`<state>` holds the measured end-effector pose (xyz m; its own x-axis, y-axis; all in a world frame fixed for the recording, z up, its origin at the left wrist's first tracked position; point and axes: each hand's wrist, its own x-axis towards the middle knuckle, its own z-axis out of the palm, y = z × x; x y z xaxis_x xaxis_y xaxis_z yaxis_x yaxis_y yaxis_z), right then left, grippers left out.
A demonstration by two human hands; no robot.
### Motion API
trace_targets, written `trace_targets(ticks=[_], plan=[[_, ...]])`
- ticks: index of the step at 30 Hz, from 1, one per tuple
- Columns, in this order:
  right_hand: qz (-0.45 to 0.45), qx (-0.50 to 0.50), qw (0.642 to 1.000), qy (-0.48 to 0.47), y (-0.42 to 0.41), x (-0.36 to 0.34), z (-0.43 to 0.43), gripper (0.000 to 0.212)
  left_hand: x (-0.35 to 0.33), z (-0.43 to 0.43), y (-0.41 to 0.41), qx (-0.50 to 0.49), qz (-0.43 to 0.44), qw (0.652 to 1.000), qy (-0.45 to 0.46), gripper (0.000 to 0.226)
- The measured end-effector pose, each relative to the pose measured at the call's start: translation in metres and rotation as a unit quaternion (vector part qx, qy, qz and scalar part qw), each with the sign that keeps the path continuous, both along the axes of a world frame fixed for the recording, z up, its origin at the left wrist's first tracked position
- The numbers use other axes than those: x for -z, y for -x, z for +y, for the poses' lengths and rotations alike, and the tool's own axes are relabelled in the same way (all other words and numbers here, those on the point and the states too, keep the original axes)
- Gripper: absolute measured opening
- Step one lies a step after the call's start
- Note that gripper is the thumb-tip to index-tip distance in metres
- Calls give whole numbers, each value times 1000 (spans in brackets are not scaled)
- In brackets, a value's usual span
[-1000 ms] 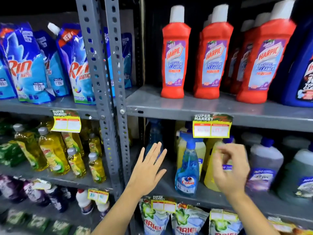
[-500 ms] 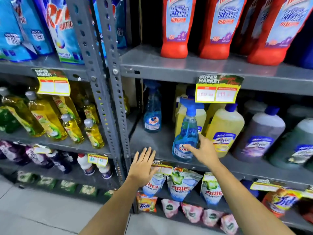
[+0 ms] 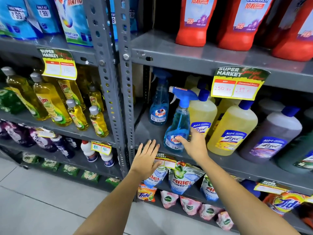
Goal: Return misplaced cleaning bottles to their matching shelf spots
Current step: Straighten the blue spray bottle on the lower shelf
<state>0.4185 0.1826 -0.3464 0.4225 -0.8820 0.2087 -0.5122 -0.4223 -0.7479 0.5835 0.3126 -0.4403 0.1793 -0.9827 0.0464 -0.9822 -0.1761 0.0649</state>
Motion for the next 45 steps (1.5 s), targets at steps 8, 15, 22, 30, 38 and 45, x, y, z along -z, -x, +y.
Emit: trace_targets(ticks=[8,15,22,30,38,45], plan=[[18,3,1000,5,-58,-4,-3,46,1,5,0,3,-26,1000,-4,69],[-6,-48,997,-66,-88,-9,-26,46,4,5,-4,11,-45,999,-18,68],[6,-101,992,-78,-94,-6,-36,42,7,6,-4,12,-41,999,-2,68],[24,-83,994,-61,-97,-5,-34,45,9,5,-5,12,-48,999,0,69],[38,-76,996,-38,-100,-4,-31,47,7,6,-4,12,-46,999,-5,70],[41,-82,995,-41,-99,-7,-31,51,5,7,-4,13,-46,999,-8,70]])
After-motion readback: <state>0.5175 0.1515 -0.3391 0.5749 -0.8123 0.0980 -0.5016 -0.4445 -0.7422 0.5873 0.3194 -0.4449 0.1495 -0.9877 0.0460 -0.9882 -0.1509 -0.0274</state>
